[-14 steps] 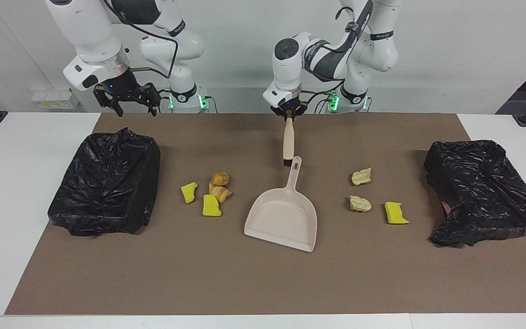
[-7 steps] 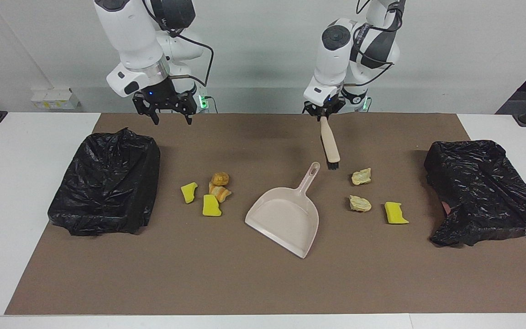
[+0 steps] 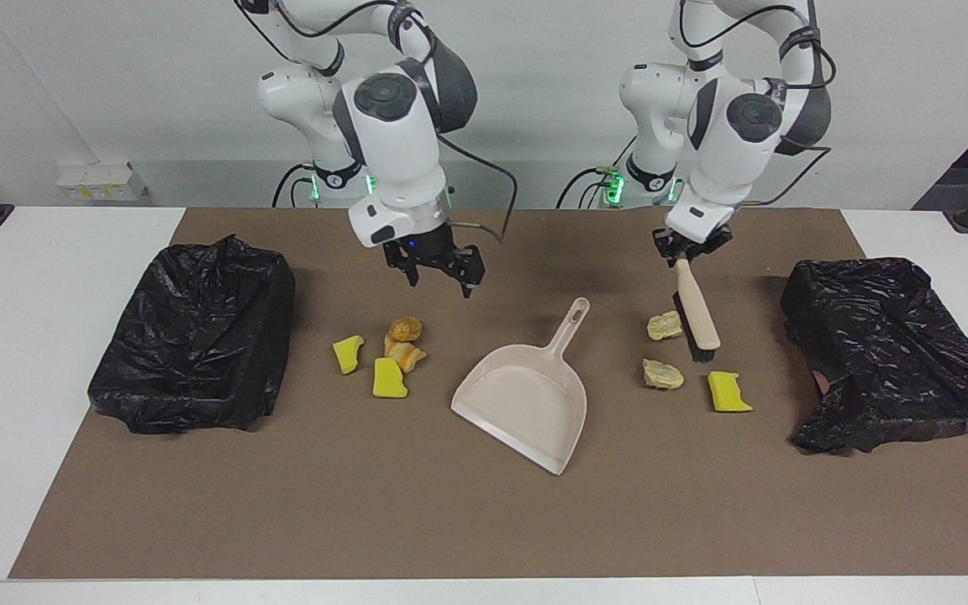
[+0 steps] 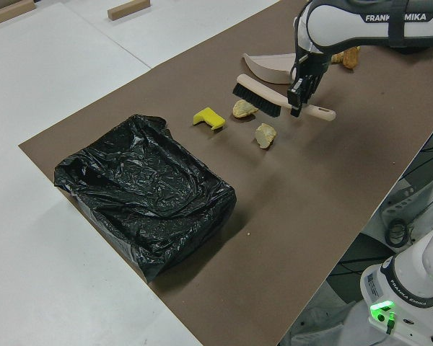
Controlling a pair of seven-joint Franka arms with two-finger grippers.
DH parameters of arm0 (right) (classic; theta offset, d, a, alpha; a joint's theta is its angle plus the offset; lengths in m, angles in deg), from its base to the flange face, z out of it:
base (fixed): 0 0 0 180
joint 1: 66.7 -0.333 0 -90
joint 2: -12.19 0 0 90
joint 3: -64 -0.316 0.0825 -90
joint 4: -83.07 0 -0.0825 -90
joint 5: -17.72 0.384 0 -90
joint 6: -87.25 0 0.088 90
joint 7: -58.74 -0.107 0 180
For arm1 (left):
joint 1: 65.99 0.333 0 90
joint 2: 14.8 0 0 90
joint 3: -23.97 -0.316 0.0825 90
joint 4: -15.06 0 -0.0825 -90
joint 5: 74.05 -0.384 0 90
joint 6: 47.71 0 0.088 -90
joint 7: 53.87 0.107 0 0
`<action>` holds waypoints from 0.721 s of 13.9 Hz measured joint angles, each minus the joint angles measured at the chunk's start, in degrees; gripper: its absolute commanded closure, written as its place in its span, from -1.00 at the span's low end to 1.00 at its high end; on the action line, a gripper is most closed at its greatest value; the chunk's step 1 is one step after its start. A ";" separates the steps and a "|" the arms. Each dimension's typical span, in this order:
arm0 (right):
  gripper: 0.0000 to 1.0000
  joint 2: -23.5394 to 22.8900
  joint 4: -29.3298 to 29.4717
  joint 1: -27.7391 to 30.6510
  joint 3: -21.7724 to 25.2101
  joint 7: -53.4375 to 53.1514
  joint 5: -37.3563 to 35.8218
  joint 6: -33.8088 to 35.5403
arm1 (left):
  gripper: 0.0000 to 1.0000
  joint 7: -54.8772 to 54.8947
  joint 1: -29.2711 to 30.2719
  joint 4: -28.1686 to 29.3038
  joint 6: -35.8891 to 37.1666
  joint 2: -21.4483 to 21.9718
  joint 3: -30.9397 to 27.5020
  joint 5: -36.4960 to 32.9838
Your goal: Sweep and dump trash in bin
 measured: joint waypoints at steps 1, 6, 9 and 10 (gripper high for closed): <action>-1.00 -2.10 0.58 -1.46 -0.01 -2.18 1.29 -2.12 | 1.00 3.38 2.81 0.02 -1.84 -0.84 -0.02 -0.05; -1.00 -14.54 10.17 -9.87 -0.03 -15.03 2.60 -9.00 | 1.00 11.32 11.10 -3.13 -9.61 -9.37 -0.01 -3.31; -1.00 -18.73 11.99 -12.04 -0.04 -16.55 3.48 -12.04 | 1.00 15.07 11.57 -6.67 -11.44 -15.21 0.16 -3.49; -1.00 -18.81 11.65 -12.00 -0.03 -16.47 3.70 -12.03 | 1.00 17.25 11.56 -7.02 -11.50 -16.16 0.36 -3.50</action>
